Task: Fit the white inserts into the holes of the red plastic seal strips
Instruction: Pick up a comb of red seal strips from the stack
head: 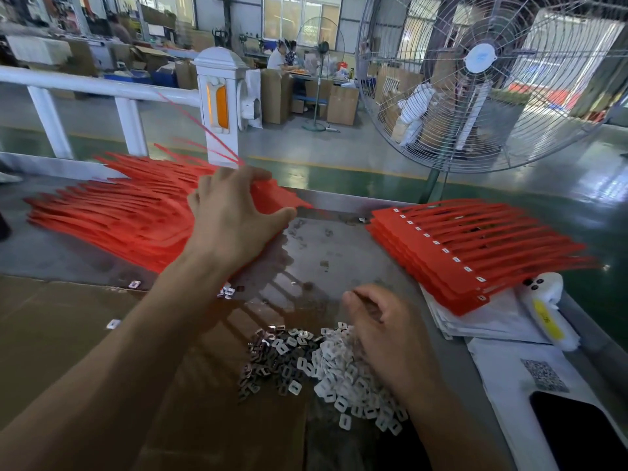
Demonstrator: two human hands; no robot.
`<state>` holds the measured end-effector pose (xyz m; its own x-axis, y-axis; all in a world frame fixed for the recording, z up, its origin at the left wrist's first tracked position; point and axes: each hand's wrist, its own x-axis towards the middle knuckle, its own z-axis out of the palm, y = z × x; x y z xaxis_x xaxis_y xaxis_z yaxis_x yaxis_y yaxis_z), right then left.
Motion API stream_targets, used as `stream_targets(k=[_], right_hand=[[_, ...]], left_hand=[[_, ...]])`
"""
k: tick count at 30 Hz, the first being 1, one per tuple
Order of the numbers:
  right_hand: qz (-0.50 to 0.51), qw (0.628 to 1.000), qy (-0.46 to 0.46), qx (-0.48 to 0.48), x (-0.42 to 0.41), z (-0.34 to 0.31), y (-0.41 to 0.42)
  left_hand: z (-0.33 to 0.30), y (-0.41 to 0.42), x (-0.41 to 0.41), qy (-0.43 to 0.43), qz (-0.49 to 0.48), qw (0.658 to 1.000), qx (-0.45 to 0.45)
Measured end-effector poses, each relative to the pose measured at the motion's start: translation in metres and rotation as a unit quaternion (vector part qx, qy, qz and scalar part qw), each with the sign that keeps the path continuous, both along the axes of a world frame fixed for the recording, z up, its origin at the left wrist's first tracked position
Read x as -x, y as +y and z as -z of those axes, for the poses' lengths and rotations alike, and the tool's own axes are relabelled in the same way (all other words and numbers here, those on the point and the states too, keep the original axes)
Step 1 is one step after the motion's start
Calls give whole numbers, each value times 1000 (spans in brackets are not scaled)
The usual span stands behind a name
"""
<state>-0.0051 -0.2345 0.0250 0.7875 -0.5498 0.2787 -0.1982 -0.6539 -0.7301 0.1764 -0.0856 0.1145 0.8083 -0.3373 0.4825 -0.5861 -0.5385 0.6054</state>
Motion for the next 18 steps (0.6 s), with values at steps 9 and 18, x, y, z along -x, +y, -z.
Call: stream_targets(k=[9,18], right_hand=[[-60,735,-208,-643,-10,-13,-14],[68,760,-292,-576,-5,-8,-26]], left_hand=[[35,-3,54,-118,168,978,22],[65,0,39,-228,245,940,-70]])
